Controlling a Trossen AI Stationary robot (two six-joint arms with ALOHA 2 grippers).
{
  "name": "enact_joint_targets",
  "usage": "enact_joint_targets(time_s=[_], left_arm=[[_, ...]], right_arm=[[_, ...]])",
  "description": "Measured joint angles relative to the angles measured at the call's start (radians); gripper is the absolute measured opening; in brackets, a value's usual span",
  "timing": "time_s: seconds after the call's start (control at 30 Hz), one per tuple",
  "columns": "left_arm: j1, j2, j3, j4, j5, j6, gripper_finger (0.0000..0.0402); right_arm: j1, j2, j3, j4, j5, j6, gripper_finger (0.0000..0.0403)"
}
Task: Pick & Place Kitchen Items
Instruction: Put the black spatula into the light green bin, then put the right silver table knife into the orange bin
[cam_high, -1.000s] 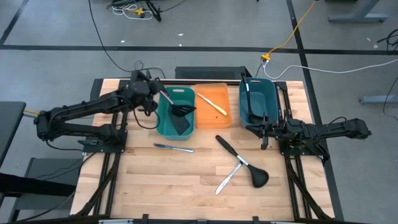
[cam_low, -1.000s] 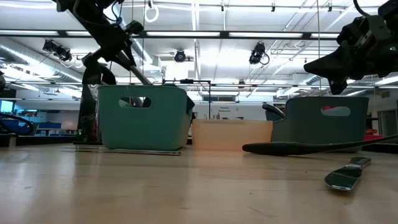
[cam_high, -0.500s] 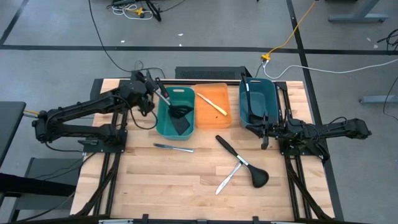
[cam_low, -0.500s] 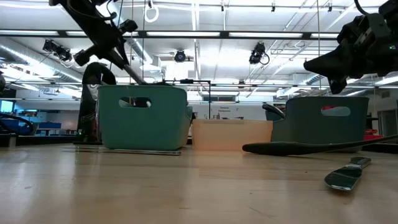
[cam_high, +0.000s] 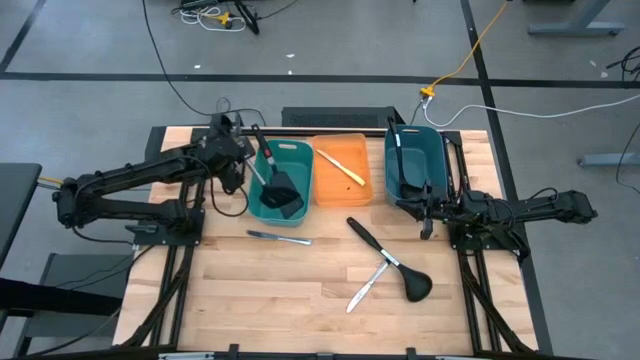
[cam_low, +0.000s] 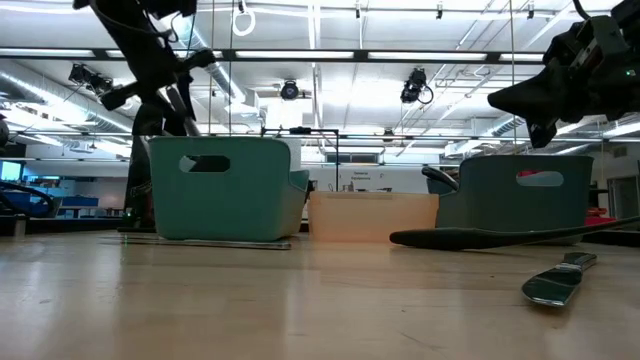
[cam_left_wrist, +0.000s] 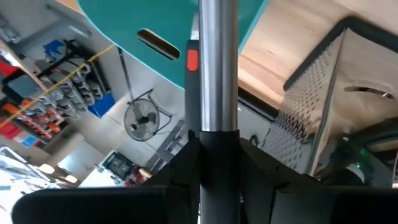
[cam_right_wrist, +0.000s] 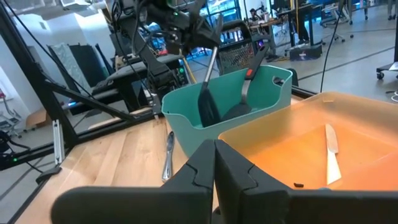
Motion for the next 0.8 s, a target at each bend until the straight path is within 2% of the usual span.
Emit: enact_joint_targets(time_s=[0.27, 0.5, 0.8], left_arm=[[0.022, 0.066, 0.0, 0.03, 0.007, -0.014, 0.0085], [0.022, 0.08, -0.002, 0.048, 0.019, -0.043, 0.0161], [0.013, 0.058, -0.002, 0.147, -0.114, -0.126, 0.0183]], right_arm=[[0.0, 0.0, 0.0, 0.0, 0.0, 0.0, 0.0009], [0.0, 0.0, 0.0, -0.008, 0.0, 0.0, 0.0009], [0.0, 0.0, 0.0, -0.007, -0.002, 0.0, 0.0009]])
